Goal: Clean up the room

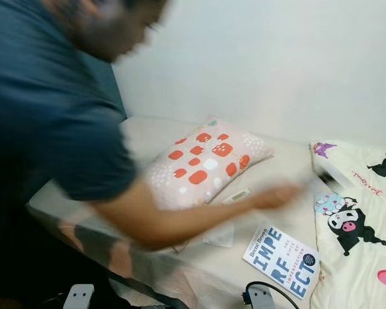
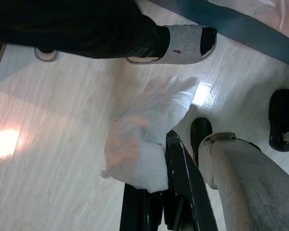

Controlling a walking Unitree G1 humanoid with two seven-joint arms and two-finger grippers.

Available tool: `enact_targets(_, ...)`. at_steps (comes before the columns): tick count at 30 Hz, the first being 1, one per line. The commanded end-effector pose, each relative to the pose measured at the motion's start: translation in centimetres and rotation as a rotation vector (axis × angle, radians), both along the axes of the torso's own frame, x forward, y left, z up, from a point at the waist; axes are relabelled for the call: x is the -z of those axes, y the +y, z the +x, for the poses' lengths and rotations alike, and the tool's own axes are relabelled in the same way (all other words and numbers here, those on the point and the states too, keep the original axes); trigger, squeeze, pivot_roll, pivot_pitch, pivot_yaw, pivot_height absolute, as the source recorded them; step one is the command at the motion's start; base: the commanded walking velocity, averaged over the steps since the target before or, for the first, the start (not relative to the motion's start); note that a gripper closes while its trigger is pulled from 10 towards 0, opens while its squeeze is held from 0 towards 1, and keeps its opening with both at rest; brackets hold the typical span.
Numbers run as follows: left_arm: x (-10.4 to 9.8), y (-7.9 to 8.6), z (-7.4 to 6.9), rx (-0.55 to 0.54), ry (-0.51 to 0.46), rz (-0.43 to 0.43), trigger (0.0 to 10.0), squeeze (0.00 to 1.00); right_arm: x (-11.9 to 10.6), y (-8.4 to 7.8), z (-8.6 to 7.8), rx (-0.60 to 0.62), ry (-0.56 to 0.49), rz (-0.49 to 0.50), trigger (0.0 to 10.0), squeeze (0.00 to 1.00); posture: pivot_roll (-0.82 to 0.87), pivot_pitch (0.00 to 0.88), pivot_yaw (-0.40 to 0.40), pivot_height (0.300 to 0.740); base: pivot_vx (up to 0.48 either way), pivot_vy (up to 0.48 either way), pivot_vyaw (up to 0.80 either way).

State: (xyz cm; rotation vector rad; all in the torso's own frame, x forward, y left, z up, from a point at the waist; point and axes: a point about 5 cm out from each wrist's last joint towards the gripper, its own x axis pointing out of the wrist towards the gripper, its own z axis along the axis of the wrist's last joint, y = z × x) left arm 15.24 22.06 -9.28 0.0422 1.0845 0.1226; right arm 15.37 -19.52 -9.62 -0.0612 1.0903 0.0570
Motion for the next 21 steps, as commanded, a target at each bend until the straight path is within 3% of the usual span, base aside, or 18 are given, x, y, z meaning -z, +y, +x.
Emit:
enact_targets(1, 0.07, -0.09, -0.1, 0.013, 0.012, 0.001, 10.0, 0.0, 0.12, -0.02, -0.29, 0.004, 0.011, -0.001, 10.0, 0.0, -0.1, 0.0, 0.031, 0.74, 0.0, 0.0, 0.0)
enact_targets(21, -0.04, -0.25, 0.28, 0.025, 0.006, 0.002, 10.0, 0.0, 0.08, -0.09, -0.22, 0.0, 0.009, -0.009, 10.0, 0.0, -0.1, 0.0, 0.032, 0.74, 0.0, 0.0, 0.0)
